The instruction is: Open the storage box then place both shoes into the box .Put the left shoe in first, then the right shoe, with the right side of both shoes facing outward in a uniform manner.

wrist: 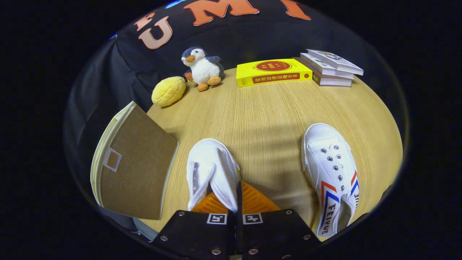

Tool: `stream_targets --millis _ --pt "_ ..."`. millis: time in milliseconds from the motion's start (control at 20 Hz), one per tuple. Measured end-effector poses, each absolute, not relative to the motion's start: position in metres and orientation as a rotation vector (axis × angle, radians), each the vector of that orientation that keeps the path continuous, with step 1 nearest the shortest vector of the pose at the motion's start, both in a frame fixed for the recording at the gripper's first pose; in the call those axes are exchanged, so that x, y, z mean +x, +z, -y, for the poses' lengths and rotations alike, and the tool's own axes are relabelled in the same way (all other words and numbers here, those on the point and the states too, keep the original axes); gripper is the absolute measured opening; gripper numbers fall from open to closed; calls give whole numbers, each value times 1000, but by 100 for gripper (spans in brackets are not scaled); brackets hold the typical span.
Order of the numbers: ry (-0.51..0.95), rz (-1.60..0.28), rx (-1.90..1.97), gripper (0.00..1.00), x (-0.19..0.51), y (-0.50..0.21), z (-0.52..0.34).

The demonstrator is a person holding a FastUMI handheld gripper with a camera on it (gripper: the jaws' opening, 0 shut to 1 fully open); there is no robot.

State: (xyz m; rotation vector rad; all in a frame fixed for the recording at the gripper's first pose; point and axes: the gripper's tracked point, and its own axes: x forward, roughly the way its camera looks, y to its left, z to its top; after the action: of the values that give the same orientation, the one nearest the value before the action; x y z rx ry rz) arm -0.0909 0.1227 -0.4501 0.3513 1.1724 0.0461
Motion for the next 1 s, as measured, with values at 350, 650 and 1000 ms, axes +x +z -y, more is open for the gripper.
stream_targets --millis 350,650,1000 --pt "38 -1141 425 2 -70 -388 -133" --pt "45 -1104 461 2 -42 -334 -151" --pt "122 -1139 458 2 -21 -295 -221"
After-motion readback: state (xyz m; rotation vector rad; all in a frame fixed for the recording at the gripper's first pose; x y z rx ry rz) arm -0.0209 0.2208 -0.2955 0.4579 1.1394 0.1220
